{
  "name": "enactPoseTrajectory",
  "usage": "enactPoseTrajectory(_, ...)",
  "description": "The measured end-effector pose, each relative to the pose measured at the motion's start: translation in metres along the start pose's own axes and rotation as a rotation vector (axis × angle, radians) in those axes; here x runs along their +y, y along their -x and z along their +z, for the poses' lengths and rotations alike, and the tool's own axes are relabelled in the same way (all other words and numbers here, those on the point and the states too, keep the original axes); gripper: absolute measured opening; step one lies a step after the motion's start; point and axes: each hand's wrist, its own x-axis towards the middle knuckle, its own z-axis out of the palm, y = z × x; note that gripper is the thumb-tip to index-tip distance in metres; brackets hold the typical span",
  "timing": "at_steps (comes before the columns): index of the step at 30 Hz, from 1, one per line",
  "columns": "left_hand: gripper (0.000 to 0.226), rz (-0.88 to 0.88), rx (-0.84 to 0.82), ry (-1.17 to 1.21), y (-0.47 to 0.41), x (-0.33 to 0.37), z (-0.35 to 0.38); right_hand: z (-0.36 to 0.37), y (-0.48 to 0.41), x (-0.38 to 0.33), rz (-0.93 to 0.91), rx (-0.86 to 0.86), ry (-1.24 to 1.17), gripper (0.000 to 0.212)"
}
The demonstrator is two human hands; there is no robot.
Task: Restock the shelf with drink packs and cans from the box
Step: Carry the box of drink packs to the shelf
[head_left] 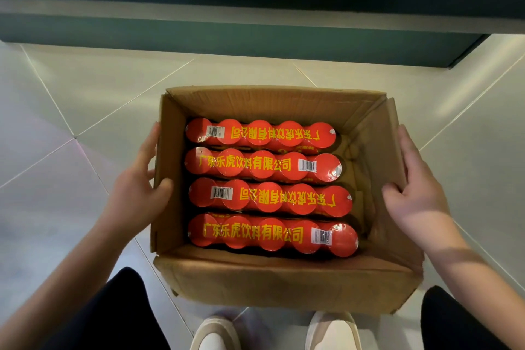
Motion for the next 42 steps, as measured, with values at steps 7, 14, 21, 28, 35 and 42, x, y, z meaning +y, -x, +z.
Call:
enactPoseTrajectory(7,0.116,-0.078,-0.046,-0.085,0.002,-0.01,0.005,0.003,0.004,0.001,0.055,-0.055,0.054,0.113)
enactPoseTrajectory(14,0.113,-0.048,-0.046,0.036,0.005,-0.01,0.003,0.001,0.005,-0.003,0.081,-0.058,0.077,0.109)
enactPoseTrajectory(21,0.109,-0.061,-0.055,0.111,0.007,-0.008,0.001,-0.005,0.008,-0.009,0.108,-0.082,0.012,0.108)
enactPoseTrajectory(28,0.104,-0.091,-0.052,0.2,0.009,-0.008,0.0,-0.006,0.008,-0.014,0.127,-0.036,-0.018,0.11)
enactPoseTrajectory(35,0.102,-0.102,-0.037,0.24,0.009,-0.013,0.002,-0.002,0.009,-0.013,0.133,-0.024,-0.085,0.105)
enactPoseTrajectory(42,0.108,-0.104,-0.058,0.285,0.003,-0.02,0.002,-0.005,0.008,-0.011,0.144,-0.036,-0.162,0.1)
